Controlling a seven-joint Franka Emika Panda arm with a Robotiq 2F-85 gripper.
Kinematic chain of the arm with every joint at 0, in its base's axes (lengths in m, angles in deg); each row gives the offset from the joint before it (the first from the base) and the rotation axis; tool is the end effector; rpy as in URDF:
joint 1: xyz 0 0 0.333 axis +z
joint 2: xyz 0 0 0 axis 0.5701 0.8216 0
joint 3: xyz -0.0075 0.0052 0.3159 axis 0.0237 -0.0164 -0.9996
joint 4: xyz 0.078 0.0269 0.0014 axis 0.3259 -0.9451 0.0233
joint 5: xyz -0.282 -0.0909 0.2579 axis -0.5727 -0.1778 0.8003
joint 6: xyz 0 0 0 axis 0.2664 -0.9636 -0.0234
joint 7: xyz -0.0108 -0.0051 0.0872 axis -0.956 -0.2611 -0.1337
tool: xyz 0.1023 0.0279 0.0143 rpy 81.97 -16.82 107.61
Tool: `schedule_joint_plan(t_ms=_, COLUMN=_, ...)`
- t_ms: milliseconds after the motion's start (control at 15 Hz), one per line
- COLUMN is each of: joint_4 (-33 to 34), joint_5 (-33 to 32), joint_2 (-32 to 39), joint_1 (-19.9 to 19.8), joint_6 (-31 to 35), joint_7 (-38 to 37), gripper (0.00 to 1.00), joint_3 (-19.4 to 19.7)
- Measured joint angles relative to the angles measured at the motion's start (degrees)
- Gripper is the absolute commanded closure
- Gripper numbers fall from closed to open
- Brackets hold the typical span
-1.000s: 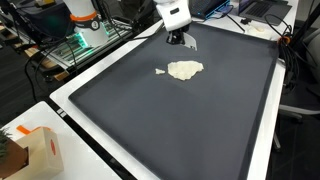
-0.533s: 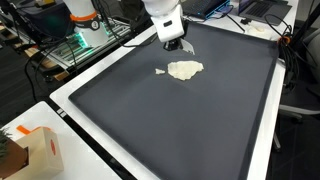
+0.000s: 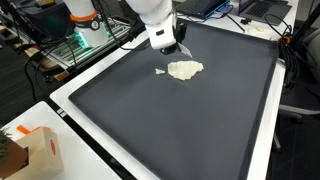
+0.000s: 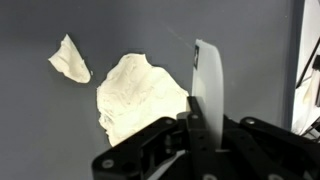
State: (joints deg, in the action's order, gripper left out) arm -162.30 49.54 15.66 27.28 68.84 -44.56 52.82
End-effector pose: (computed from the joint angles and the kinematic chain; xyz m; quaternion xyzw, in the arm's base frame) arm 0.5357 -0.0425 0.2594 -0.9548 0.0802 -0.0022 0.2861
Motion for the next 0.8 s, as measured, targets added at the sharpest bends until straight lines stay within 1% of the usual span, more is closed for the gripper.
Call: schedule_joint_plan(t_ms=800, joint_4=-0.01, joint_5=4.85, joint_2=0.37, joint_1=0.02, joint_6=0.33, joint_7=-0.51, gripper=0.99, joint_3=0.35)
